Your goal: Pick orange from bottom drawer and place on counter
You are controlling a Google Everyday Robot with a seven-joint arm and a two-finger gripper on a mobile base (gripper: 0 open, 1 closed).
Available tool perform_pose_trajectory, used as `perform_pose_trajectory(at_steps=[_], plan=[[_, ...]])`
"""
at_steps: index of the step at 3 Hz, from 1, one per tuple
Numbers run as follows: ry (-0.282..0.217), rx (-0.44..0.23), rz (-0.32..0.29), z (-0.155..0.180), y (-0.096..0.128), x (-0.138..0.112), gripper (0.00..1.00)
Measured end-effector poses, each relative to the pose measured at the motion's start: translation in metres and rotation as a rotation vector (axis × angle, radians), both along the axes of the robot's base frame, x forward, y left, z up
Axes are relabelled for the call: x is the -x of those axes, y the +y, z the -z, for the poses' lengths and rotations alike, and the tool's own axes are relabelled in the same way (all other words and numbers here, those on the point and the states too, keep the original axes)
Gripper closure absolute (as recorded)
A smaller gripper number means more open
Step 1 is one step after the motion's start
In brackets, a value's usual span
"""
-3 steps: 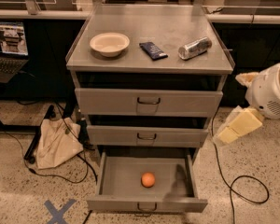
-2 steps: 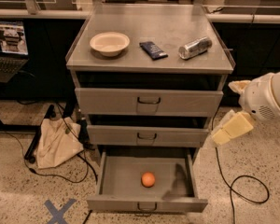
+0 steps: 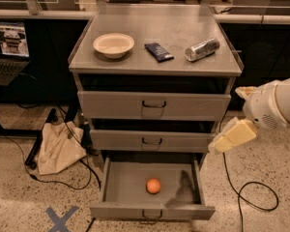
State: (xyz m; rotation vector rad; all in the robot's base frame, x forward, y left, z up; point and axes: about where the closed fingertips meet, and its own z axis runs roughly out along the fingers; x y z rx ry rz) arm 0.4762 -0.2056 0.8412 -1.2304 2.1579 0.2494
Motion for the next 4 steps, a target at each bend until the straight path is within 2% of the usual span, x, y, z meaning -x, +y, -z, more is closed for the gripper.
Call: perform_pose_trajectory(at_steps=[1, 2, 3, 4], plan=[[-0.016, -0.038, 0.087, 0.052, 0.03, 0.012, 0.0], [-0.063, -0.101, 0.14, 0.078, 0.05, -0.001, 0.0], [-0.066, -0.154, 0.184, 0.123, 0.074, -0.038, 0.0], [-0.061, -0.156, 0.181, 0.125, 0.075, -0.038, 0.0]])
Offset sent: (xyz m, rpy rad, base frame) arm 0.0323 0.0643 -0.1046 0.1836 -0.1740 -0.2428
